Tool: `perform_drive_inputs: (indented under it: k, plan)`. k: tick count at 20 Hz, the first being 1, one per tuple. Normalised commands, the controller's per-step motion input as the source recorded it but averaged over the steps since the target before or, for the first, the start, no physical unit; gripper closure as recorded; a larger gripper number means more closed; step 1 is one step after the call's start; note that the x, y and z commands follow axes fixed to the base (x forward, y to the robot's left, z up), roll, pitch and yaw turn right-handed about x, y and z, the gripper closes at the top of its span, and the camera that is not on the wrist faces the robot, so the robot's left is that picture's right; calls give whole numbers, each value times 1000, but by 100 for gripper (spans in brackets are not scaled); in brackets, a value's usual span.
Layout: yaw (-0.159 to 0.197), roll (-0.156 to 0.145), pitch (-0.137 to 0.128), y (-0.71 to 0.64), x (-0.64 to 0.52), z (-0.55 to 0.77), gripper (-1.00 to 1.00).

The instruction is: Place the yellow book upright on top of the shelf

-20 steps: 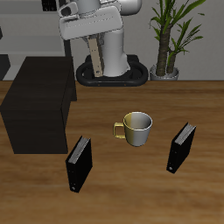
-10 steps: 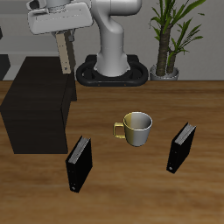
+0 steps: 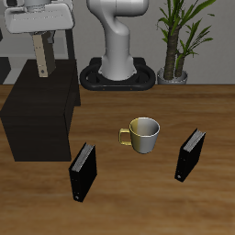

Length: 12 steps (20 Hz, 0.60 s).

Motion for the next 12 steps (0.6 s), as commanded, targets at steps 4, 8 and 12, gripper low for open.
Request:
perform_drive_inputs:
  k: [4, 8, 12]
  plan:
    - [-25, -25, -21, -305, -27, -35, 100]
    - [-31, -26, 8, -275, 77, -266, 100]
    - [-15, -14, -6, -101, 67, -283, 100]
